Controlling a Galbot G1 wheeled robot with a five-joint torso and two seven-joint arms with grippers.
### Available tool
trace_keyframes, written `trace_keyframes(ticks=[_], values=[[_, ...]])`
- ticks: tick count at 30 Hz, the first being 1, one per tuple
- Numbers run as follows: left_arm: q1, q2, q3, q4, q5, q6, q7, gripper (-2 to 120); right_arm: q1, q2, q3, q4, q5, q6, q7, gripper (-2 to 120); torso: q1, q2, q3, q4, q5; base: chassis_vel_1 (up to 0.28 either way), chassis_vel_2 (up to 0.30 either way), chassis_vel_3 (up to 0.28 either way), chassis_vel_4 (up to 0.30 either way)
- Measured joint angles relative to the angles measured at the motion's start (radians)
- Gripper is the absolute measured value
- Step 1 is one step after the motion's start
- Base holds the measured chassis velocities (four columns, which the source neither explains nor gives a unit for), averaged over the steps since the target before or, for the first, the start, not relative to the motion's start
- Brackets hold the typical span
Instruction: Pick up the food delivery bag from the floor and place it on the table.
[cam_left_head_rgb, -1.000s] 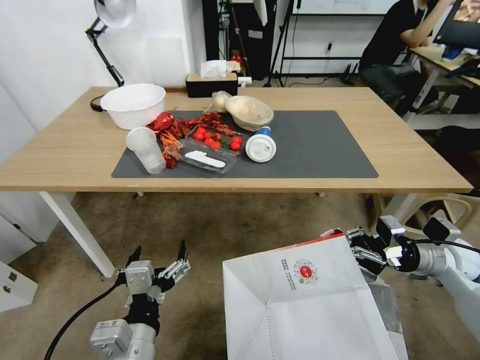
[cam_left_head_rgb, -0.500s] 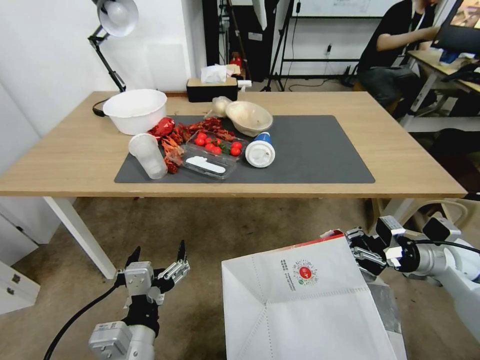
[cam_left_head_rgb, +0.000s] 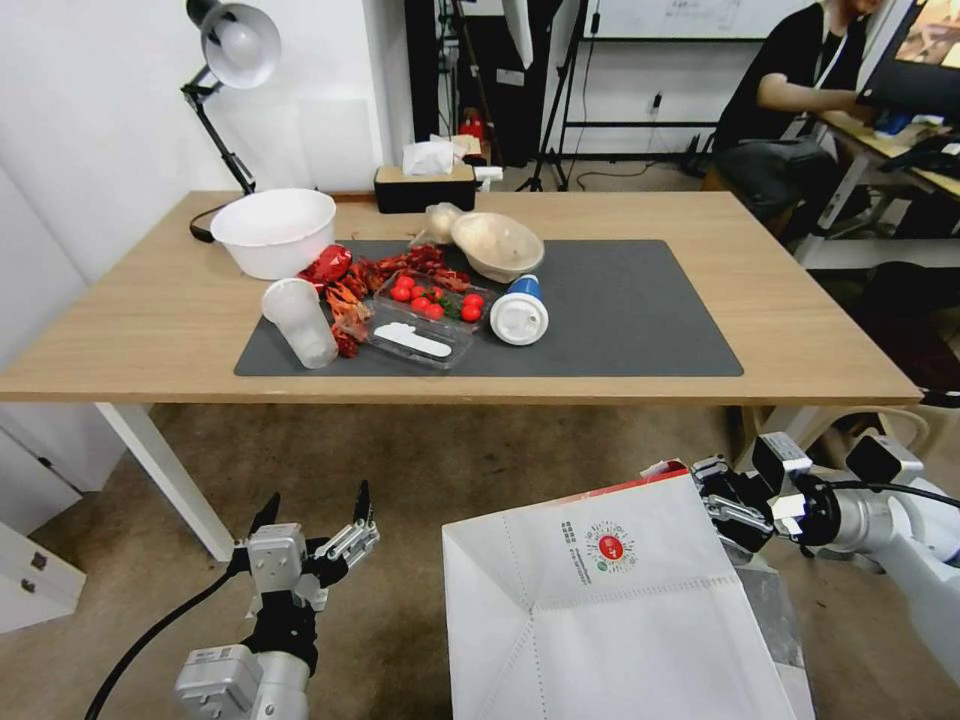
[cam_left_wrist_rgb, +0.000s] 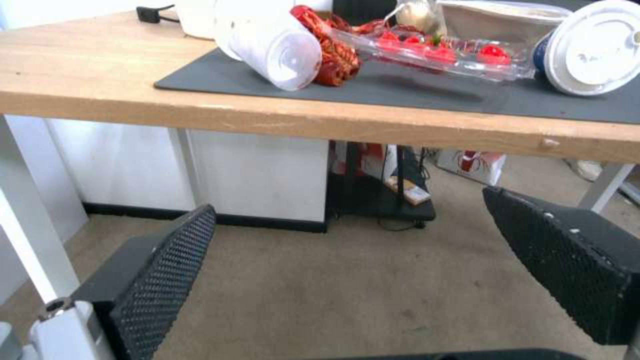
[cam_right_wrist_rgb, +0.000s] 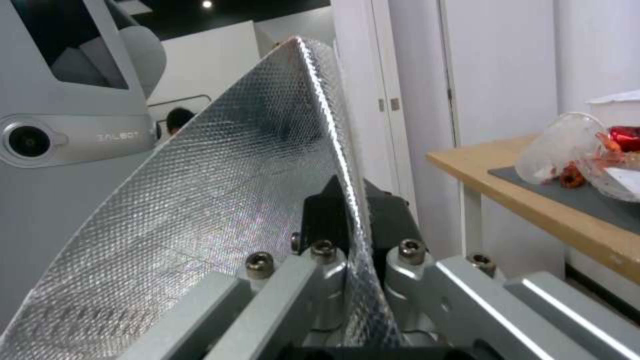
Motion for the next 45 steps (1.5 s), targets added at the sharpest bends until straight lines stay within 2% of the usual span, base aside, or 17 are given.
trace_keyframes(ticks=[35,41,45], values=[[0.000,0.005,-0.004,0.001,-0.001,-0.001,0.000,100,0.005,0.008,-0.003,-0.005,0.003,0.001,0.002,0,0.073,0.169,0.096,0.0000,0.0000,0.000,0.000,0.000,0.000],[0.002,0.007,-0.007,0.001,0.000,-0.026,-0.009,100,0.005,0.011,-0.004,0.000,0.003,0.001,0.004,0,0.086,0.198,0.112,0.0000,0.0000,0.000,0.000,0.000,0.000],[0.003,0.006,-0.004,0.004,-0.001,-0.042,-0.010,100,0.002,0.011,-0.004,0.002,0.003,0.001,0.005,0,0.088,0.202,0.115,0.0000,0.0000,0.000,0.000,0.000,0.000]])
